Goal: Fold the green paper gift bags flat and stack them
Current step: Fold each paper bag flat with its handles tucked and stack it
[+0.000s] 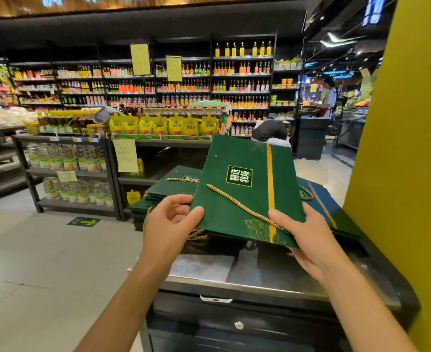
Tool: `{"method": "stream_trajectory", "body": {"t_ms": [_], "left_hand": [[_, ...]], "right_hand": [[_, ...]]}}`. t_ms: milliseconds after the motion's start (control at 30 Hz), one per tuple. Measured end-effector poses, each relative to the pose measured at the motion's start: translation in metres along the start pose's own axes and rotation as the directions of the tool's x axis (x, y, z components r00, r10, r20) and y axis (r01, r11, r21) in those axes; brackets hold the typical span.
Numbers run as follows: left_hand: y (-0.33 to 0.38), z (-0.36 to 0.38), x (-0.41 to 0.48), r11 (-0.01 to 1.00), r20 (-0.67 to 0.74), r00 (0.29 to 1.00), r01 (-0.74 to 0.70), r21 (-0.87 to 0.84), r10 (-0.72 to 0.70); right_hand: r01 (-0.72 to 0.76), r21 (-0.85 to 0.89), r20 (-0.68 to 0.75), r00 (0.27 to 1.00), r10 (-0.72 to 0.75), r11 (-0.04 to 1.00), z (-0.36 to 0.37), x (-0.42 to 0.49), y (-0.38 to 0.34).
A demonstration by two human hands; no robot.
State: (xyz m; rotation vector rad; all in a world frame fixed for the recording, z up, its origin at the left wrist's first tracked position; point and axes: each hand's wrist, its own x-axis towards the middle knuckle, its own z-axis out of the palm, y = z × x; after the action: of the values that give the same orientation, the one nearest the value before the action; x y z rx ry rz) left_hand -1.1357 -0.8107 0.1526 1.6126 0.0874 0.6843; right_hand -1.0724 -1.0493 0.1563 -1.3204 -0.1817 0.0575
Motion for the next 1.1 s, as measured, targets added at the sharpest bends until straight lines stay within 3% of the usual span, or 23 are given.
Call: {"method": "stream_trajectory", "body": {"t_ms": [300,633,833,1100], "left_hand": [[-0.023,0.055,-0.015,0.987,0.288,0.944,0.158,0.029,-0.16],[-0.053,0.087,-0.009,0.989,0.276,0.953,0.099,0.107,-0.126],[-0.065,0.078,-0.007,0.996,0.231,0.971,0.05,0.08,-0.067],[-0.071,0.078,-0.004,0.998,0.189,0.981,0.026,0.059,-0.036]], "right_hand": [[-0.01,-0.169,-0.05,0.999,0.001,0.986,-0.081,-0.052,0.016],[0.068,-0.623,-0.099,0.981,-0.164,0.779,-0.11,-0.039,0.033],[0.12,-0.624,-0.115,0.963,-0.243,0.772,-0.113,-0.037,0.043],[0.33,-0.677,0.052,0.913,-0.404,0.659,-0.118,-0.054,0.055]]}}
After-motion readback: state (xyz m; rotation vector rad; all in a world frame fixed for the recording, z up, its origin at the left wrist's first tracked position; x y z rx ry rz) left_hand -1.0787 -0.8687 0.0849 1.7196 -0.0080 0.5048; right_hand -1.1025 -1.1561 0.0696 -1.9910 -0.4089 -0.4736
